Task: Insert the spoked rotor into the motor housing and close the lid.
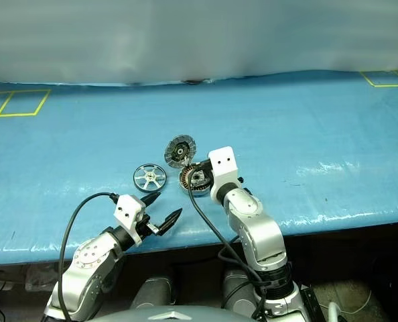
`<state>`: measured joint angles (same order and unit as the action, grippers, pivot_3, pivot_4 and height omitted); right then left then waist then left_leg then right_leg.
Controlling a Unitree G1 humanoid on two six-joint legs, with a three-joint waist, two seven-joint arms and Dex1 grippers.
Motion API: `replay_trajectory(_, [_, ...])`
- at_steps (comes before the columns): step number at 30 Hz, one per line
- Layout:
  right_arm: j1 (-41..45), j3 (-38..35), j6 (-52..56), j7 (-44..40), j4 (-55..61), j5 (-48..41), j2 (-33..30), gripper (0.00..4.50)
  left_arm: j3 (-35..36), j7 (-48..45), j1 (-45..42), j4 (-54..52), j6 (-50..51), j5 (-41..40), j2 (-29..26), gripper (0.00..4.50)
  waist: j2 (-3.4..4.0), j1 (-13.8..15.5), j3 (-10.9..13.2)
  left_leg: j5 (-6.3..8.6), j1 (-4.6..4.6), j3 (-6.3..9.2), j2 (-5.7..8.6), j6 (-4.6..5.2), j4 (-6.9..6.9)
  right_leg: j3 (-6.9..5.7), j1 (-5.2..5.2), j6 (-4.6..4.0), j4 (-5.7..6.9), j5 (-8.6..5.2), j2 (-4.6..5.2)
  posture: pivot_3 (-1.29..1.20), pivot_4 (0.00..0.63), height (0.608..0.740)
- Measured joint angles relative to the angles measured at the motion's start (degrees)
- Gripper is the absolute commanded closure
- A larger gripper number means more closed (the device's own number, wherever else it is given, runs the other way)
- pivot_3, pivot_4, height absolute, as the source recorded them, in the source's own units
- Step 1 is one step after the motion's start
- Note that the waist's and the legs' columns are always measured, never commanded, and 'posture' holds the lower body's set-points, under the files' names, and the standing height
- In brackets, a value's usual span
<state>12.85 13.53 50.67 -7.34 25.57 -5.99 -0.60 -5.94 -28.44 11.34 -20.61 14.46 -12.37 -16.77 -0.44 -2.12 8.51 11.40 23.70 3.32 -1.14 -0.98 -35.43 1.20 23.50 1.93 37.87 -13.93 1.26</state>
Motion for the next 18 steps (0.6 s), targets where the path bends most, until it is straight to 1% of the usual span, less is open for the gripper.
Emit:
replay_trajectory(4, [0.16,1.12,-0.05,-0.97,1.01,-0.09,-1.04,4.45,4.60,2.94,-2.73,-2.81,0.27,-4.57,3.44,0.00,-0.01,0.01,0.00,0.00,-0.01,0.01,0.00,0.00,-0.02,-0.01,-0.04,0.02,0.00,0.01,-0.01,0.00,0.150,0.740])
replay_trajectory(6, [0.20,1.76,-0.05,-1.21,1.42,-0.02,-1.58,4.45,5.82,4.17,-3.68,-4.07,0.76,-5.10,3.23,0.00,-0.01,-0.01,0.00,0.00,-0.01,0.01,0.01,0.00,-0.02,0.00,-0.04,0.03,0.00,0.02,-0.04,0.00,0.150,0.740])
replay_trajectory(8, [0.33,2.28,-0.05,-1.48,1.72,0.07,-2.26,4.45,6.92,5.39,-4.94,-5.35,2.57,-4.58,1.48,0.00,-0.02,-0.01,0.00,0.00,-0.02,0.02,0.01,0.00,-0.03,0.01,-0.05,0.03,0.01,0.02,-0.08,0.00,0.150,0.740])
replay_trajectory(11, [0.44,3.12,-0.05,-1.52,1.87,0.17,-3.10,4.45,8.39,6.21,-8.10,-7.57,8.43,-4.69,-2.44,0.00,-0.03,0.00,0.01,0.00,-0.02,0.07,0.01,0.00,-0.08,0.01,-0.08,0.04,0.04,0.02,-0.12,0.00,0.150,0.740])
replay_trajectory(15, [0.47,4.13,-0.04,-1.49,2.02,0.18,-3.25,4.45,10.54,6.91,-13.64,-10.49,17.22,-5.76,-8.24,0.00,-0.06,-0.03,0.03,0.00,-0.01,0.08,0.02,0.00,-0.12,0.02,-0.11,0.07,0.04,0.04,-0.12,0.00,0.150,0.740])
replay_trajectory(16, [0.48,4.31,-0.04,-1.46,2.02,0.23,-3.31,4.45,10.68,7.02,-15.36,-11.25,21.13,-6.32,-10.29,0.00,-0.07,-0.05,0.04,0.00,-0.01,0.07,0.02,0.00,-0.12,0.02,-0.11,0.10,0.03,0.06,-0.12,0.00,0.150,0.740])
replay_trajectory(18, [0.47,4.67,-0.05,-1.44,2.03,0.35,-3.30,4.45,10.88,7.04,-17.24,-11.92,26.34,-6.86,-12.53,0.00,-0.08,-0.10,0.04,0.00,-0.01,0.05,0.03,0.00,-0.10,0.04,-0.10,0.14,0.01,0.08,-0.12,0.00,0.150,0.740])
